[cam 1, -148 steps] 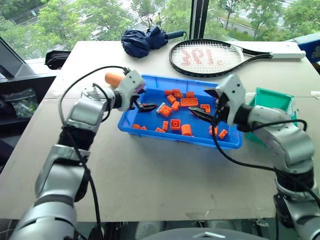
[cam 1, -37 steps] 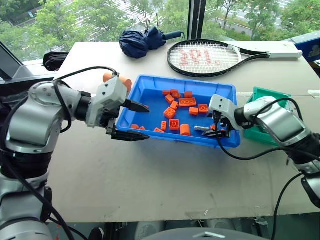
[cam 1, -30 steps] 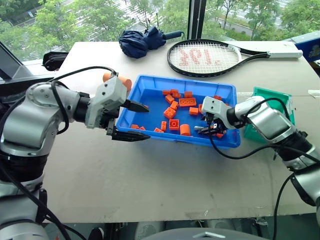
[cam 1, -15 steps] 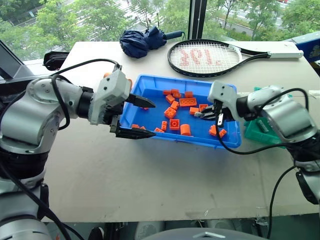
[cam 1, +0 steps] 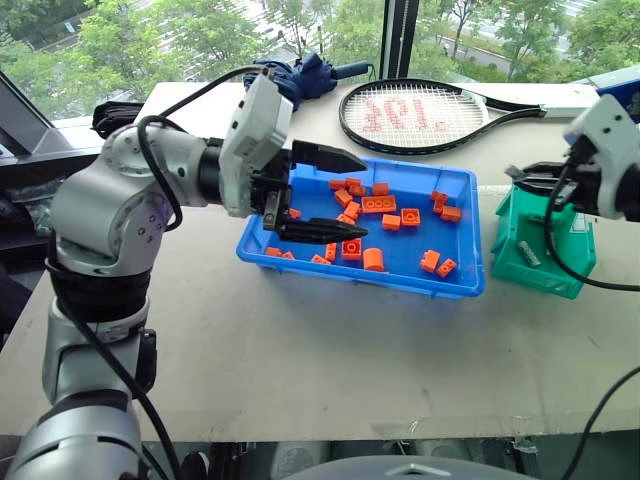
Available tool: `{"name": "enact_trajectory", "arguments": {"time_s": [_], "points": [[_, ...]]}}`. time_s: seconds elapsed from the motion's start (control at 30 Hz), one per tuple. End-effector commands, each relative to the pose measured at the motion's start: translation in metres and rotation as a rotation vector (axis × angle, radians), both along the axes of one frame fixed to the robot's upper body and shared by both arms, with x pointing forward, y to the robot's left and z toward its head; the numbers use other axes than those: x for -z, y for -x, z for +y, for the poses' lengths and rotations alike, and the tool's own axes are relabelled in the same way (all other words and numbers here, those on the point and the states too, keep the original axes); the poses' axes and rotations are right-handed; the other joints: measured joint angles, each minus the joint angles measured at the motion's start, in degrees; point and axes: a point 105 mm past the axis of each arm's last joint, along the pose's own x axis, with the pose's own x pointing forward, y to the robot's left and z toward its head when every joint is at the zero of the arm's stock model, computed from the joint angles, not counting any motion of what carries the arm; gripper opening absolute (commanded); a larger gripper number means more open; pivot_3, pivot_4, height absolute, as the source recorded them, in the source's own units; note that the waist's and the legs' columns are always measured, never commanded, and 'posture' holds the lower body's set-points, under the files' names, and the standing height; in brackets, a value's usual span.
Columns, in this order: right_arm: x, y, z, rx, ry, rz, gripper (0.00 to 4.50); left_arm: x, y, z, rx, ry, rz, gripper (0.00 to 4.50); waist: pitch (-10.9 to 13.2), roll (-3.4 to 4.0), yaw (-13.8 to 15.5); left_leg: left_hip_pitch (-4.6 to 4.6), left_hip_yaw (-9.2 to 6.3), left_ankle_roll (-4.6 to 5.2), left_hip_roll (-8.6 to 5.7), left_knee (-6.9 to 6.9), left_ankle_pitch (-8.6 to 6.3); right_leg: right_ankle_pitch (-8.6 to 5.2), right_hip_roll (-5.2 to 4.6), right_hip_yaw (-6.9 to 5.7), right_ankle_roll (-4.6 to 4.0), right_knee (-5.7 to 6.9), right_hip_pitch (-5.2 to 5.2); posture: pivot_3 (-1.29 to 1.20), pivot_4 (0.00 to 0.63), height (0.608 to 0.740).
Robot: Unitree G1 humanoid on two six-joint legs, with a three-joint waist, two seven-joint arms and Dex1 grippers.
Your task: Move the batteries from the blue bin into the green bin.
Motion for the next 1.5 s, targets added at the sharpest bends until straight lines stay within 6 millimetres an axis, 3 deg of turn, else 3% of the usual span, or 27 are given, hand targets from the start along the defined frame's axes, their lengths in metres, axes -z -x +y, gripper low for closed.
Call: {"name": "enact_trajectory", "arguments": {"time_s": [0.03,0.3,0.6,0.63,0.9,1.1,1.4,1.5], "points": [[-0.010,0.002,-0.018,0.086,-0.012,-0.056,0.04,-0.005,-0.005,-0.005,-0.032,0.001,-0.032,4.50,0.0,0.01,0.0,0.01,0.03,0.00,0.00,0.00,0.00,0.00,0.00,0.03,0.00,0.00,0.00,0.00,0.150,0.740],[0.008,-0.007,-0.044,0.220,-0.003,-0.030,0.04,-0.004,-0.013,-0.015,-0.056,0.015,-0.056,4.50,0.0,0.01,0.1,-0.01,0.04,-0.01,0.00,0.00,0.00,0.00,-0.02,0.04,0.00,-0.03,0.00,0.00,0.150,0.740],[0.006,-0.006,-0.049,0.219,0.006,-0.036,4.32,0.003,-0.019,-0.008,-0.095,0.022,-0.056,4.50,0.0,0.01,0.0,0.01,0.06,-0.01,0.01,0.00,0.01,0.00,-0.01,0.07,0.00,-0.02,-0.01,0.00,0.150,0.740],[0.007,-0.004,-0.045,0.191,-0.011,-0.030,4.45,0.005,-0.019,-0.006,-0.100,0.020,-0.052,4.50,0.0,0.01,0.1,0.01,0.05,-0.01,0.01,0.00,0.01,0.00,-0.01,0.06,0.00,-0.02,-0.01,0.00,0.150,0.740],[0.009,0.017,-0.003,-0.084,-0.159,-0.111,4.45,0.021,-0.015,0.010,-0.155,0.041,-0.060,4.50,0.0,0.01,0.1,0.00,0.01,-0.01,0.04,0.00,0.00,0.00,-0.01,0.04,0.00,-0.04,0.01,0.00,0.150,0.740],[0.049,0.053,0.019,-0.243,-0.285,-0.085,4.45,0.055,-0.005,0.028,-0.268,0.047,-0.011,4.50,0.0,0.01,0.4,0.01,-0.02,-0.01,0.05,-0.01,0.00,0.00,-0.03,0.02,0.01,-0.06,0.06,0.00,0.150,0.740],[0.108,0.109,0.016,-0.281,-0.376,-0.045,4.45,0.122,0.044,0.045,-0.382,0.102,0.151,4.50,-0.1,0.06,0.5,0.20,0.03,0.03,0.13,-0.09,-0.03,0.00,-0.08,0.08,0.00,-0.09,0.23,0.00,0.150,0.740],[0.124,0.122,0.011,-0.273,-0.408,-0.034,4.45,0.145,0.058,0.055,-0.435,0.069,0.196,4.50,-0.1,0.07,0.5,0.96,0.15,0.04,0.14,-0.26,-0.05,-0.02,-0.13,0.24,-0.03,-0.16,0.86,0.00,0.150,0.740]]}}
